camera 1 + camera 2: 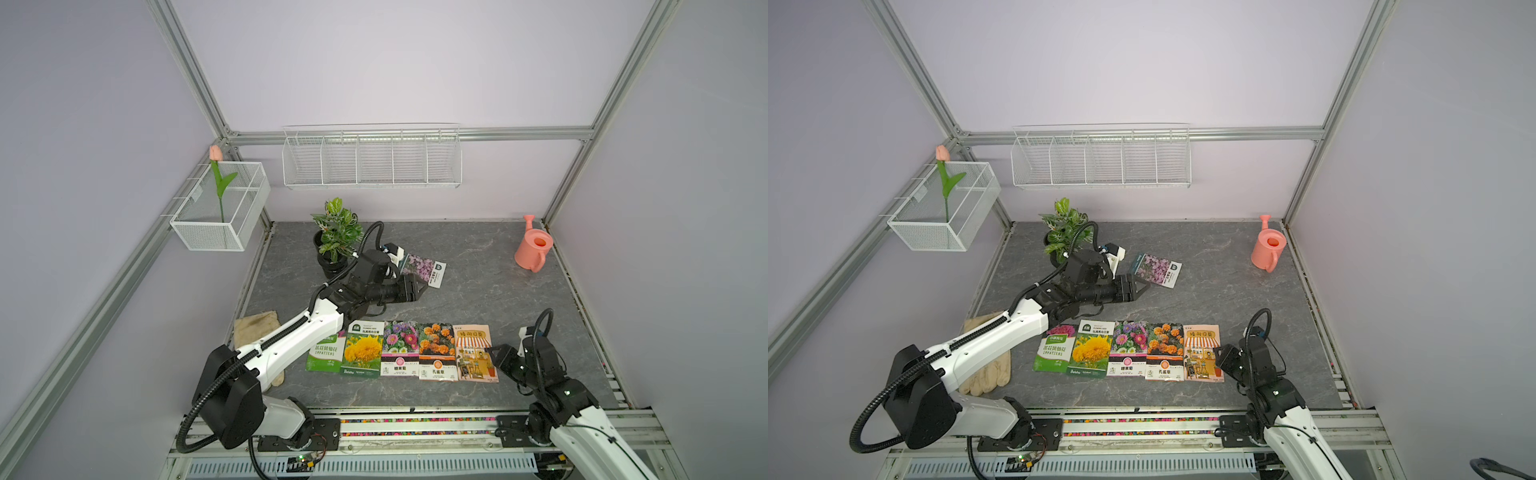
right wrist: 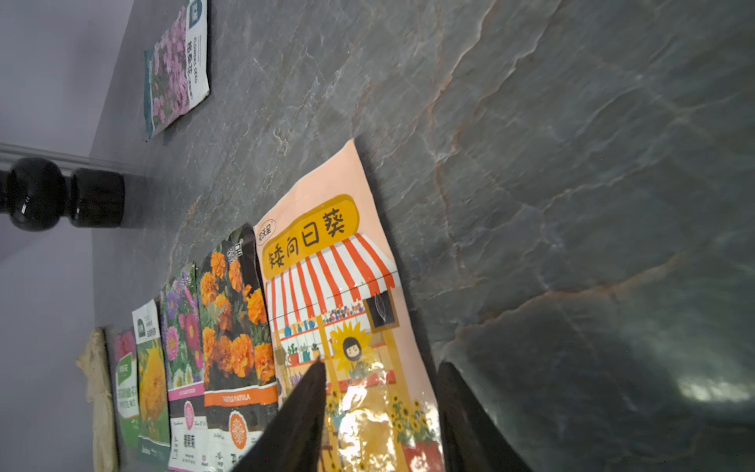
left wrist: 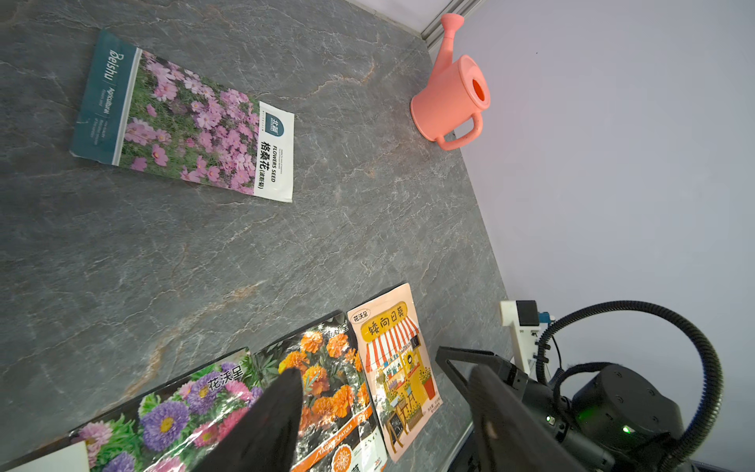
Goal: Arrange the seed packets in a row
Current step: Place the seed packet at the center of the board, then pick up the seed packet from the center of the board.
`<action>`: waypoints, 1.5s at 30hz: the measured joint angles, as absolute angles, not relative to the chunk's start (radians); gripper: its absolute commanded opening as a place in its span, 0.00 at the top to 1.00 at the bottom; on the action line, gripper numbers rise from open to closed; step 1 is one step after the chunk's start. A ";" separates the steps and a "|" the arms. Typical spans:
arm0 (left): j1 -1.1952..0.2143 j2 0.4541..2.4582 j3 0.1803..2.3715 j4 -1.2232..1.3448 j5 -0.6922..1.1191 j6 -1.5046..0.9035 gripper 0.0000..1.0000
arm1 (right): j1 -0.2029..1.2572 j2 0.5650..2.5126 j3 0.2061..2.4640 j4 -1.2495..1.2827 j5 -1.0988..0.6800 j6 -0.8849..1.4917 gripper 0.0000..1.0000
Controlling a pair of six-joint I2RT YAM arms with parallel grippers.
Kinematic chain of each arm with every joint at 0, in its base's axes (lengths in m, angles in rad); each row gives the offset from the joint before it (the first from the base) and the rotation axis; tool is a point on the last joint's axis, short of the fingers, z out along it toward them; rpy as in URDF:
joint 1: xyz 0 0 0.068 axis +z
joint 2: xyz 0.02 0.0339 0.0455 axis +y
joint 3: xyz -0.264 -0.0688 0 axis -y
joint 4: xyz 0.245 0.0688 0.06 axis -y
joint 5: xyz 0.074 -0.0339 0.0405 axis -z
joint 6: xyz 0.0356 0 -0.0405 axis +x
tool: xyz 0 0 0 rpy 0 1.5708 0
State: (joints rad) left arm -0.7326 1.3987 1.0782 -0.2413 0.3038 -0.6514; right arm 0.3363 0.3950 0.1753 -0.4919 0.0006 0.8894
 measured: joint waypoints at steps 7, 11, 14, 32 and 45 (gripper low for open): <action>-0.733 1.492 1.184 -0.294 0.252 -0.633 0.29 | 0.336 0.630 0.332 -0.395 0.009 0.778 0.03; -0.726 1.665 1.312 -0.322 0.216 -0.605 0.28 | 0.338 1.011 0.523 -0.230 -0.044 0.696 0.00; -0.696 1.789 1.388 -0.342 0.202 -0.590 0.28 | 0.338 1.274 0.692 -0.120 -0.089 0.646 0.00; -0.482 2.276 1.758 -0.420 0.167 -0.537 0.28 | 0.231 2.106 1.256 0.258 -0.385 0.694 0.10; -0.470 2.336 1.792 -0.342 0.394 -0.595 0.44 | 0.247 2.178 1.258 0.439 -0.499 0.812 0.15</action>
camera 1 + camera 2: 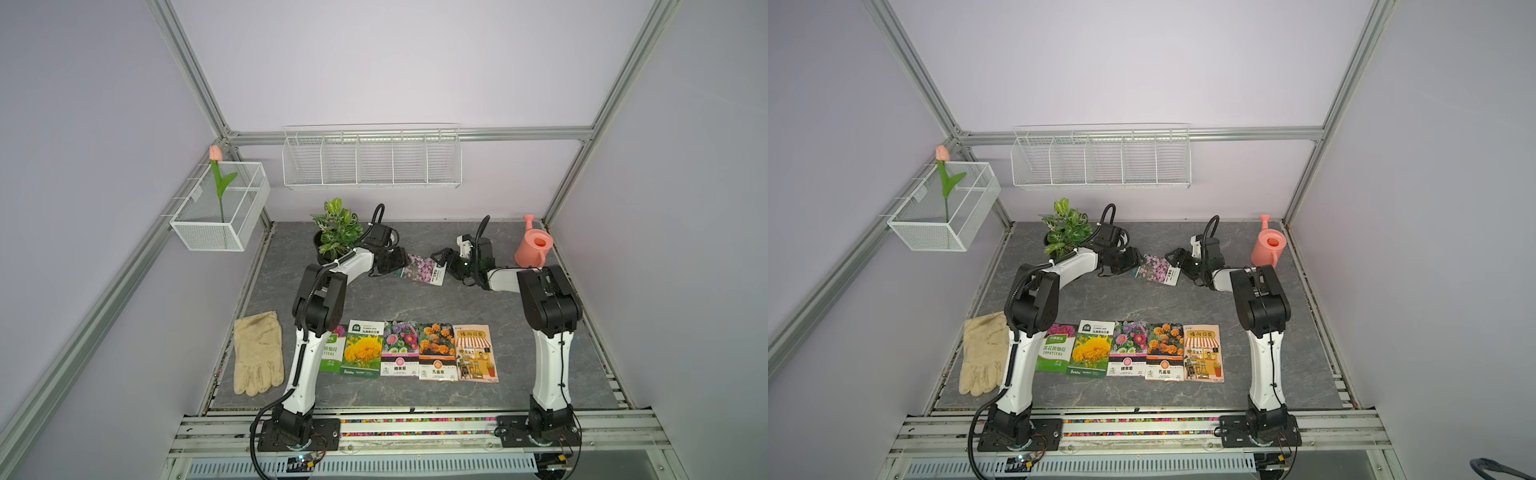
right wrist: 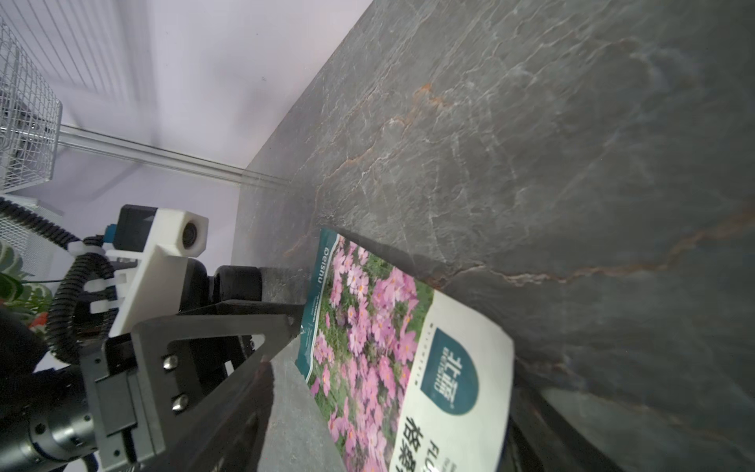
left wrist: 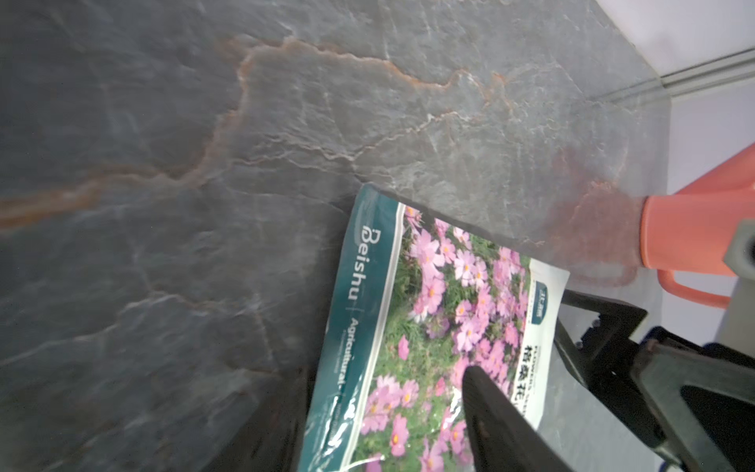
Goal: Arrange the seed packets in a row
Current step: Pick up the seed packet from the center of the board.
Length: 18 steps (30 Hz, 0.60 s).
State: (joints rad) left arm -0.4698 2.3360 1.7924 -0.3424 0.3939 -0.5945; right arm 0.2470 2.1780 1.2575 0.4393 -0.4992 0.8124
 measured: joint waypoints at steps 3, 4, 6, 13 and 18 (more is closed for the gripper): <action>-0.480 2.336 1.778 -0.326 0.429 -0.610 0.57 | 0.249 2.178 1.245 0.464 -0.505 0.826 0.16; -0.485 2.336 1.772 -0.321 0.440 -0.615 0.62 | 0.249 2.178 1.243 0.467 -0.506 0.829 0.17; -0.495 2.335 1.751 -0.311 0.458 -0.625 0.72 | 0.249 2.178 1.238 0.474 -0.508 0.833 0.25; -0.502 2.279 1.682 -0.306 0.469 -0.626 0.68 | 0.228 2.177 1.159 0.532 -0.537 0.873 0.90; -0.532 2.167 1.650 -0.356 0.422 -0.588 0.57 | 0.180 2.148 1.082 0.648 -0.634 0.892 0.93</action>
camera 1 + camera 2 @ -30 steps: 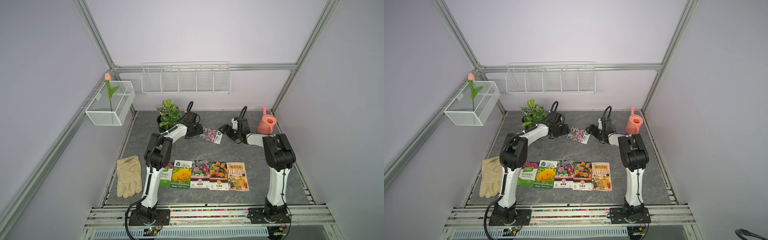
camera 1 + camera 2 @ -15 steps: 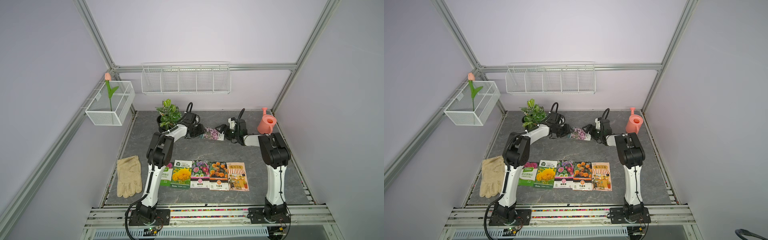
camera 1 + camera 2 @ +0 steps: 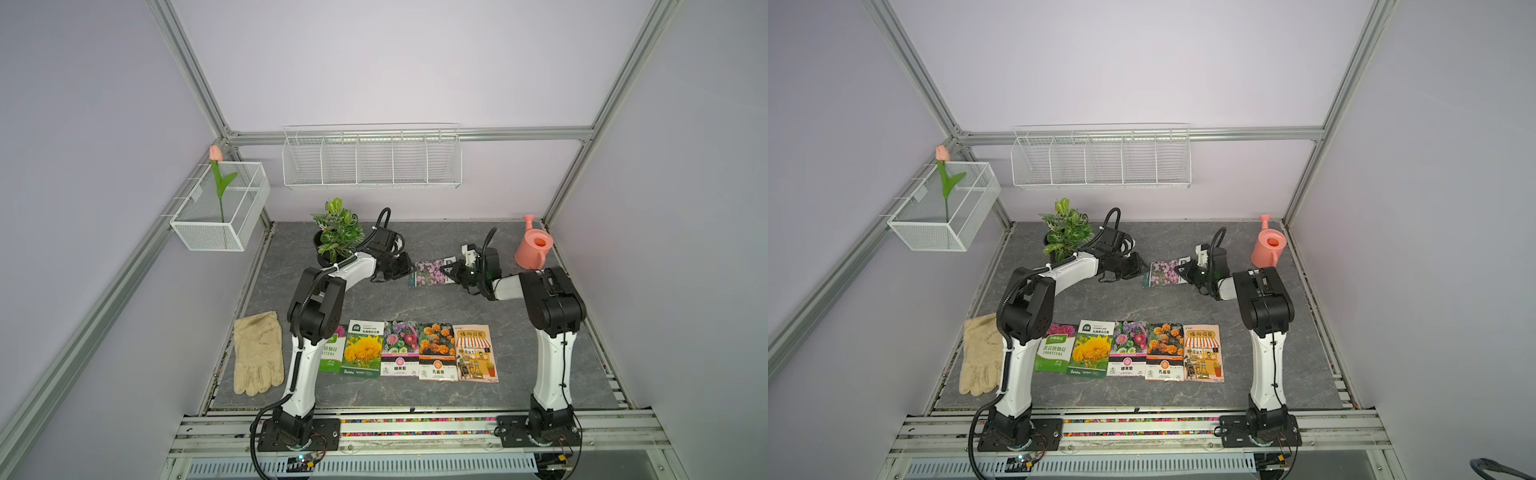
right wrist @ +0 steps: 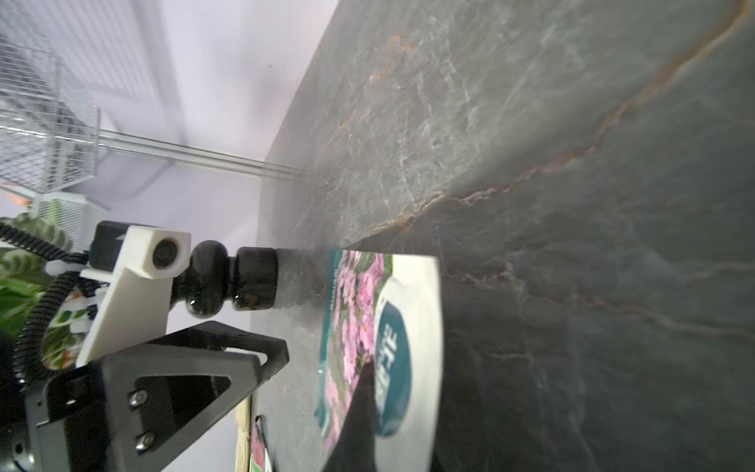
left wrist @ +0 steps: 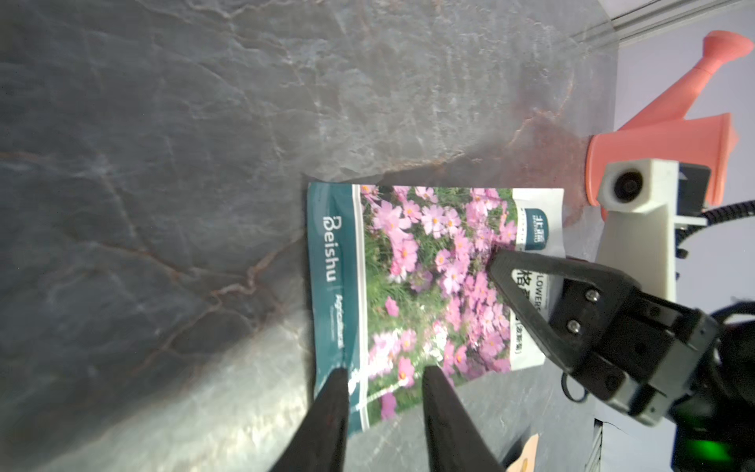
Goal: Arrange the seed packets in a row
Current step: Pick up the seed packet from the center of the board.
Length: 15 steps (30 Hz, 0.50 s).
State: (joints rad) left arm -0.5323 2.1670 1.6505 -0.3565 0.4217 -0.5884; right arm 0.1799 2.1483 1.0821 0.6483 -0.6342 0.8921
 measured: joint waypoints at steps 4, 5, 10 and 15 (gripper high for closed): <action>-0.570 2.043 1.645 -0.437 0.339 -0.535 0.44 | 0.126 2.113 1.034 0.776 -0.751 0.928 0.93; -0.577 2.008 1.645 -0.457 0.321 -0.517 0.41 | 0.118 2.106 1.029 0.817 -0.790 0.943 0.93; -0.576 1.880 1.646 -0.538 0.260 -0.421 0.17 | 0.132 2.061 0.992 1.035 -0.961 1.031 0.93; -0.571 1.839 1.702 -0.643 0.245 -0.319 0.10 | 0.187 1.962 0.927 1.186 -1.083 1.087 0.93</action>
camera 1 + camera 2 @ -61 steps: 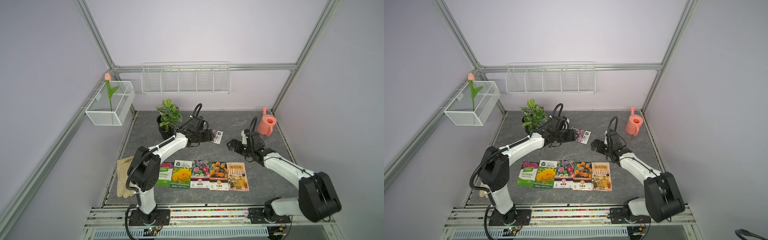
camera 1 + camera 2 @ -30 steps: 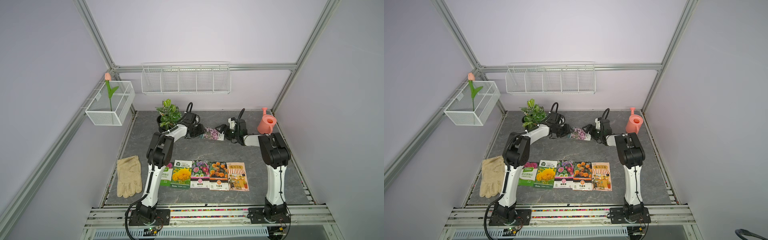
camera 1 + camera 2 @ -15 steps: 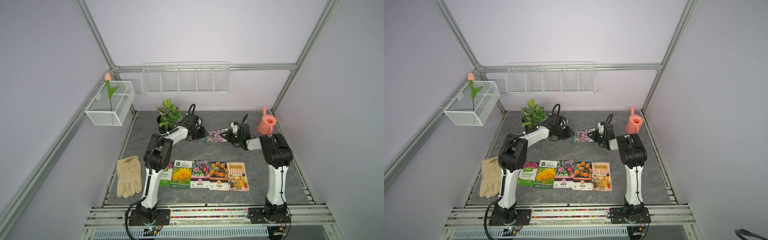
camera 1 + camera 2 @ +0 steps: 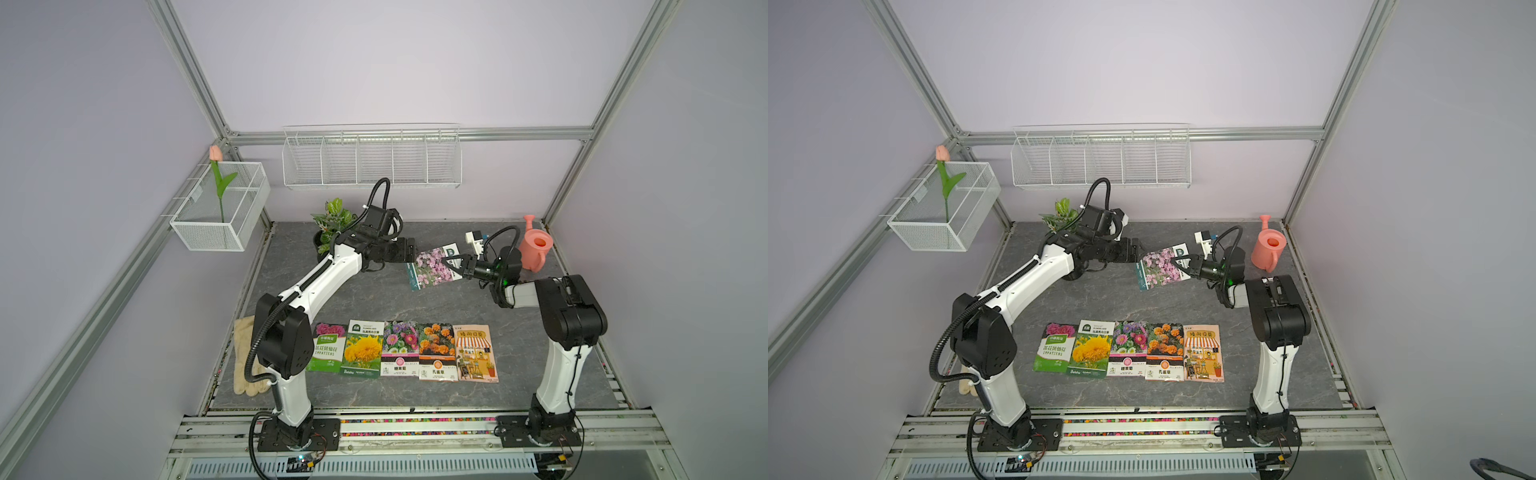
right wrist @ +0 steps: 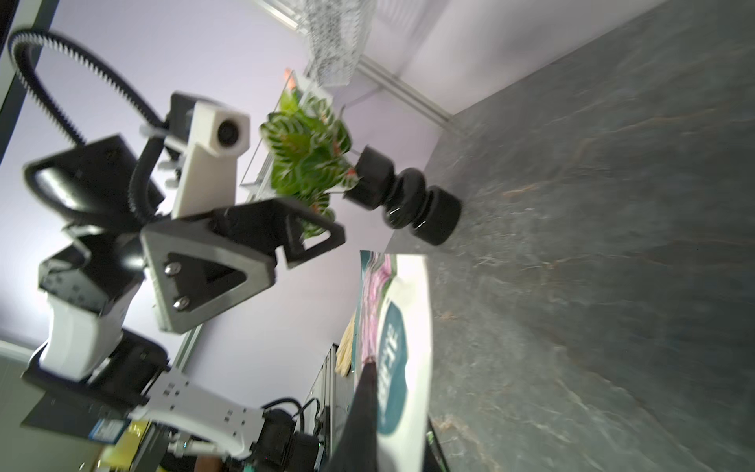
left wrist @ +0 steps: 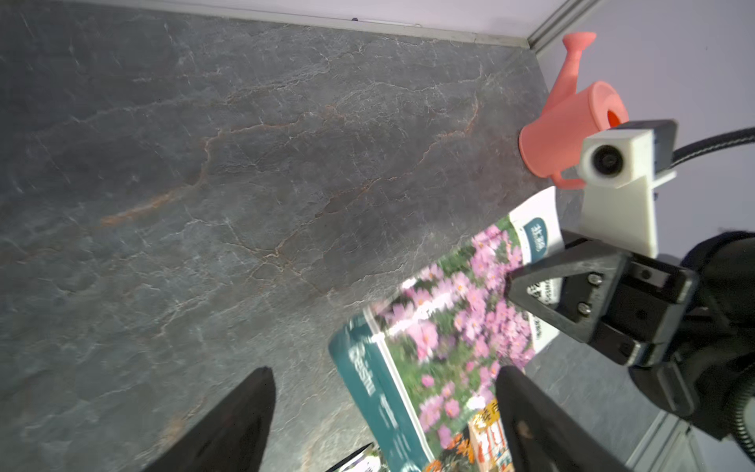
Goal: Arrange the seed packets in a row
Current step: Pick up the seed packet from the center of the board.
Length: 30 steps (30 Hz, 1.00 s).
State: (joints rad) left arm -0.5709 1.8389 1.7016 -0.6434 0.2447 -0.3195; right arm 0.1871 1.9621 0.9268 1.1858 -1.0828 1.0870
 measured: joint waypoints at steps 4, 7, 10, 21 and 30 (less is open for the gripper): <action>-0.570 1.822 1.724 -0.695 0.314 -0.243 0.09 | 0.254 1.895 0.910 1.231 -1.140 1.094 0.93; -0.570 1.815 1.732 -0.733 0.399 -0.195 0.12 | 0.280 1.862 0.902 1.240 -1.168 1.095 0.93; -0.570 1.799 1.724 -0.757 0.492 -0.156 0.20 | 0.278 1.834 0.878 1.230 -1.170 1.082 0.93; -0.578 1.714 1.688 -0.806 0.625 -0.043 0.49 | 0.275 1.771 0.858 1.154 -1.198 1.043 0.93; -0.592 1.778 1.698 -0.822 0.602 -0.038 0.32 | 0.276 1.724 0.855 1.126 -1.201 1.042 0.93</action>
State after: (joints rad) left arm -0.5919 1.7779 1.6981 -0.8215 0.6018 -0.0376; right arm 0.2756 1.7241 0.8551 1.1263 -1.2015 1.0424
